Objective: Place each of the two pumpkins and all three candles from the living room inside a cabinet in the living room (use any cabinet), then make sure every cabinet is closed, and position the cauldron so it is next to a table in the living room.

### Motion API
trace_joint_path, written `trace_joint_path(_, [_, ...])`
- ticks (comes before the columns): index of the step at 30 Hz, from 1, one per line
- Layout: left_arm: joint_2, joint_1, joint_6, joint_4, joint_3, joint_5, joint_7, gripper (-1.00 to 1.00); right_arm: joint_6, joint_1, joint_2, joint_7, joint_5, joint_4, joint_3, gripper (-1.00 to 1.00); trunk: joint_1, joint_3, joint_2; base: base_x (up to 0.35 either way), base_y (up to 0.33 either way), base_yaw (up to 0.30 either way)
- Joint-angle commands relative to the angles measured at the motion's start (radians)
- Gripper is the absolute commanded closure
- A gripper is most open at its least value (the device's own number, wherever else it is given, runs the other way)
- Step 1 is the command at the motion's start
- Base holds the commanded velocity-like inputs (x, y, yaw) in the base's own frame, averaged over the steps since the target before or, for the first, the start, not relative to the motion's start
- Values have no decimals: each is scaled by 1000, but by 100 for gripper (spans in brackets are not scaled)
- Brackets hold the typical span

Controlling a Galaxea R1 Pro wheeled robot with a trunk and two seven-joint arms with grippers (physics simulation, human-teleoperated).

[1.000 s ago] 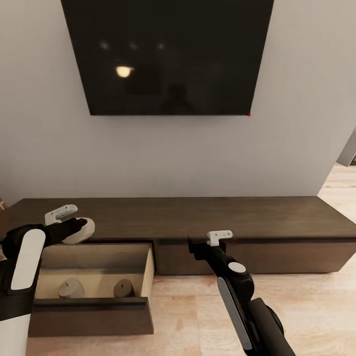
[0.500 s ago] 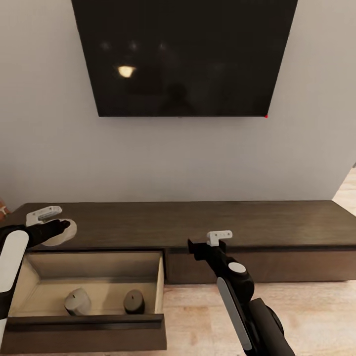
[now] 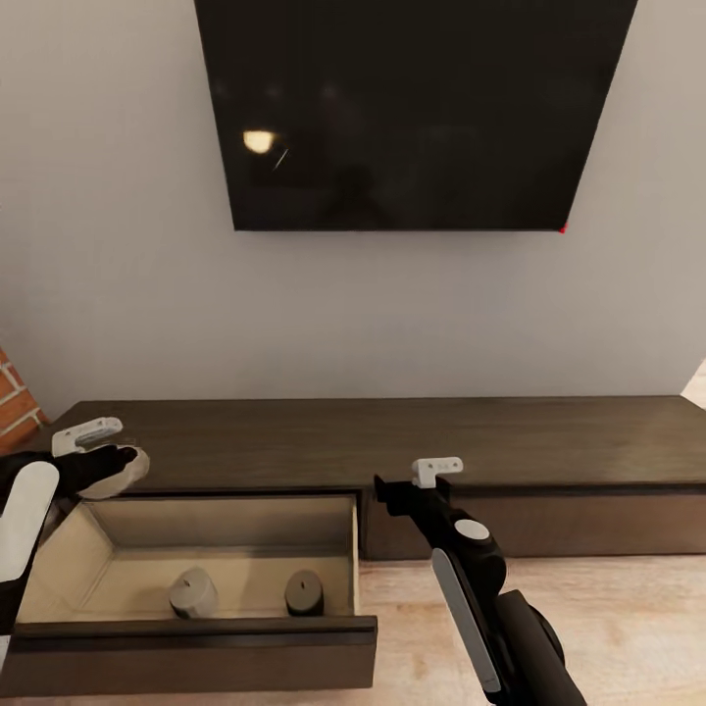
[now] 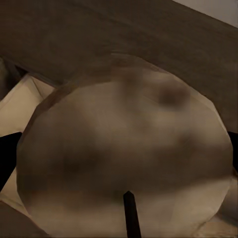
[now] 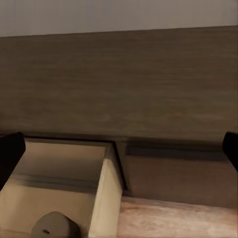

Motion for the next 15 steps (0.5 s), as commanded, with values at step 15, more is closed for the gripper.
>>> trace_joint_path(15, [2,-5,2,241,-108,9,9,100,8,-2,-1,-12,-11,-1,-36,-100,0,-1,-1,31,109,0])
